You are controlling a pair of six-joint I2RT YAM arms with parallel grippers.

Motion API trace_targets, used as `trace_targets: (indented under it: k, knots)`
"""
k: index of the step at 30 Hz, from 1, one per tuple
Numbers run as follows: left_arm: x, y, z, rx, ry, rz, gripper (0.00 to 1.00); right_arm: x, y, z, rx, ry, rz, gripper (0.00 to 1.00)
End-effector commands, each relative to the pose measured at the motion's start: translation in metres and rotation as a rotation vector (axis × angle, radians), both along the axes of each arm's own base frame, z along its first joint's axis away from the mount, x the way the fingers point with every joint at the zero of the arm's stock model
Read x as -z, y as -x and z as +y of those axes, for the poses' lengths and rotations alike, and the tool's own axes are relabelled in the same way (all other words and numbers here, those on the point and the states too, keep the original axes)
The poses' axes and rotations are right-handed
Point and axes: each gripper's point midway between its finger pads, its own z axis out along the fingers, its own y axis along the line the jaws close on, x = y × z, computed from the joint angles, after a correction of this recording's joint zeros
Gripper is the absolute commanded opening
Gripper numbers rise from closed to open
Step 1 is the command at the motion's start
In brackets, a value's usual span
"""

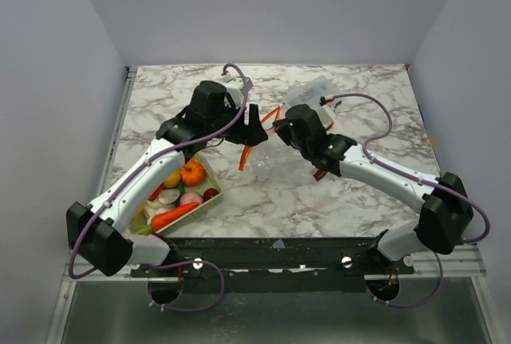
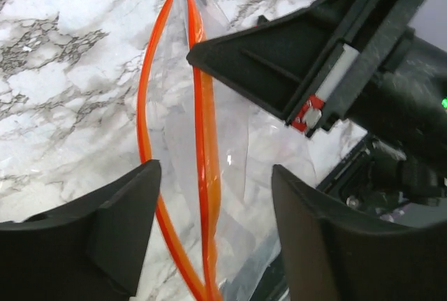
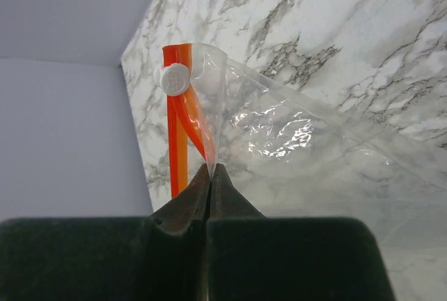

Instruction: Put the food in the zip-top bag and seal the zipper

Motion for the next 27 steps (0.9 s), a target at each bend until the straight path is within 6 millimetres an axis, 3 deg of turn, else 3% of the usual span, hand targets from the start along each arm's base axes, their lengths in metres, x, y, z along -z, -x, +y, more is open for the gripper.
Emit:
trace_targets:
  k: [1,5,9,16,20,25,27]
  knots:
    - [-0.051,0.035,0.002,0.082,0.126,-0.041,0.72,-0.043,0.000,0.007,-0.138,-0.146,-0.170,0.00]
    - [-0.064,0.041,0.023,0.035,0.109,-0.089,0.78,-0.061,0.015,0.005,-0.285,-0.202,-0.276,0.00]
    - [-0.050,0.037,0.044,-0.038,0.099,-0.033,0.77,-0.081,0.035,0.003,-0.411,-0.240,-0.402,0.00]
    - [-0.039,0.053,0.021,0.096,0.255,0.094,0.75,-0.102,0.054,0.017,-0.564,-0.283,-0.475,0.00]
    - [-0.043,0.058,0.017,0.117,0.288,0.089,0.59,-0.107,0.058,0.021,-0.595,-0.293,-0.488,0.00]
    - [-0.032,0.050,0.025,0.062,0.204,0.083,0.38,-0.106,0.061,0.028,-0.639,-0.304,-0.480,0.00]
    - [-0.028,0.046,0.029,0.042,0.178,0.079,0.35,-0.102,0.060,0.030,-0.646,-0.295,-0.463,0.00]
